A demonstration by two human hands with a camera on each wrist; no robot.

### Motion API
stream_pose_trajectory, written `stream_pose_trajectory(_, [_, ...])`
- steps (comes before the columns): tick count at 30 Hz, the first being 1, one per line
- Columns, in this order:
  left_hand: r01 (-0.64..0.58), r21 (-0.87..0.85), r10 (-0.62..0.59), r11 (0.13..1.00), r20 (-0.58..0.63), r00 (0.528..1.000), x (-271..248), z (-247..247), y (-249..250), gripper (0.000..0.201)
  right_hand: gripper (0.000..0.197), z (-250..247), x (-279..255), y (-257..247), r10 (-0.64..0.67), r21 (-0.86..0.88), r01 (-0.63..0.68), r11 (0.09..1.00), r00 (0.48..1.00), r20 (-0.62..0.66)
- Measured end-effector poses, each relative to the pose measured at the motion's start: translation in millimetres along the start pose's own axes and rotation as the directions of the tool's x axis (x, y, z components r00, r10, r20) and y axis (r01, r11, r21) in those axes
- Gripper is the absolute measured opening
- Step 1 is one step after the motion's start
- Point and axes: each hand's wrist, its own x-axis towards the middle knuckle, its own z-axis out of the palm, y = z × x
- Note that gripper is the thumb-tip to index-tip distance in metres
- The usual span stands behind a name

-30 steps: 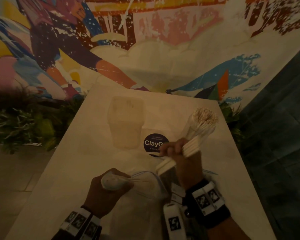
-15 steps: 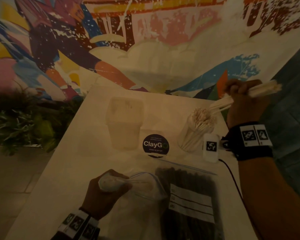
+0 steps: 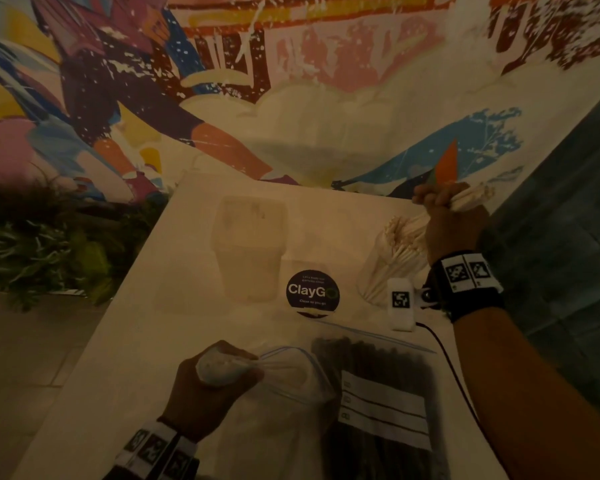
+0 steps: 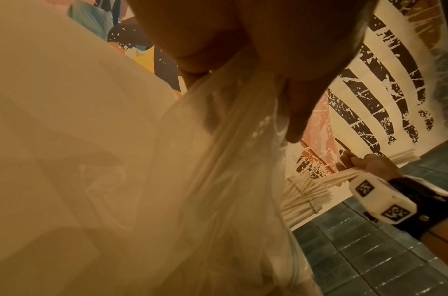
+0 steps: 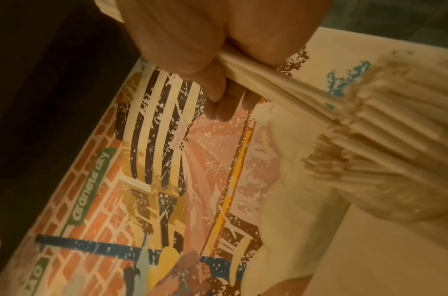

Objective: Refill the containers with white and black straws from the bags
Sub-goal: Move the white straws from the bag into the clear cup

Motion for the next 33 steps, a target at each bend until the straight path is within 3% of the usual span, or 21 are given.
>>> stream_pose_trajectory(2, [0.005,0.002,-0.005,1.0,-0.003,1.0,0.0,-0.2,1.2,0.031,0.039,-0.9,-0.6,1.3,0.011,-0.057,-0.012,0.998,1.0,-0.028])
stream_pose_trajectory(7, [-0.019,-0.024,0.019,1.0,-0.026,0.999,-1.2,0.7,0.5,0.026,0.033,-4.0,8.7,-1.9,-0.024,-0.169,0.001,0.986,0.991,-0.135])
stream_pose_trajectory(14, [-0.019,-0.026,0.019,0.999,-0.026,0.999,0.5,1.7,0.8,0.025,0.029,-3.5,10.4,18.3,0.083,-0.273,-0.11,0.956,0.991,-0.106])
stream_pose_trajectory(17, [-0.026,-0.035,0.025,0.999,-0.015,1.0,-0.4,-1.5,-3.0,0.031,0.012,-5.3,14.8,23.5,0.152,-0.354,-0.167,0.92,0.986,-0.071])
stream_pose_trajectory(20, [-0.037,-0.037,0.036,0.999,-0.023,0.999,-0.6,-1.0,-2.6,0.031,0.019,-8.5,25.9,18.1,0.074,-0.423,-0.115,0.899,0.991,-0.113])
stream_pose_trajectory(22, [-0.041,-0.031,0.04,0.999,-0.023,0.999,0.2,-0.4,-3.5,0.032,0.028,-7.5,26.6,15.1,0.079,-0.537,-0.115,0.836,0.993,-0.091])
stream_pose_trajectory(25, [-0.025,-0.031,0.025,0.999,-0.018,1.0,1.7,-1.2,-4.1,0.033,0.053,-10.1,19.3,22.9,0.307,-0.719,-0.29,0.632,0.945,-0.111])
stream_pose_trajectory(26, [-0.023,-0.033,0.022,0.999,-0.018,1.0,1.3,-1.0,-3.0,0.034,0.061,-9.6,16.8,22.8,0.322,-0.771,-0.304,0.56,0.937,-0.136])
stream_pose_trajectory(27, [-0.022,-0.034,0.021,0.999,-0.02,1.0,0.7,-0.5,-2.1,0.035,0.068,-9.3,16.5,22.1,0.298,-0.805,-0.294,0.515,0.942,-0.154])
stream_pose_trajectory(29, [-0.021,-0.034,0.02,0.999,-0.028,0.999,-0.4,-0.8,-2.1,0.034,0.072,-8.4,21.8,16.2,0.171,-0.813,-0.214,0.542,0.975,-0.142])
stream_pose_trajectory(32, [-0.013,-0.023,0.012,1.0,-0.032,0.999,-0.4,-1.3,-3.2,0.028,0.06,-8.5,31.9,4.0,-0.033,-0.681,-0.057,0.73,0.992,-0.118])
stream_pose_trajectory(33, [-0.007,-0.031,0.006,0.999,-0.033,0.999,-0.5,-0.8,-2.9,0.025,0.06,-8.8,33.7,3.5,-0.129,-0.668,0.028,0.744,0.986,-0.101])
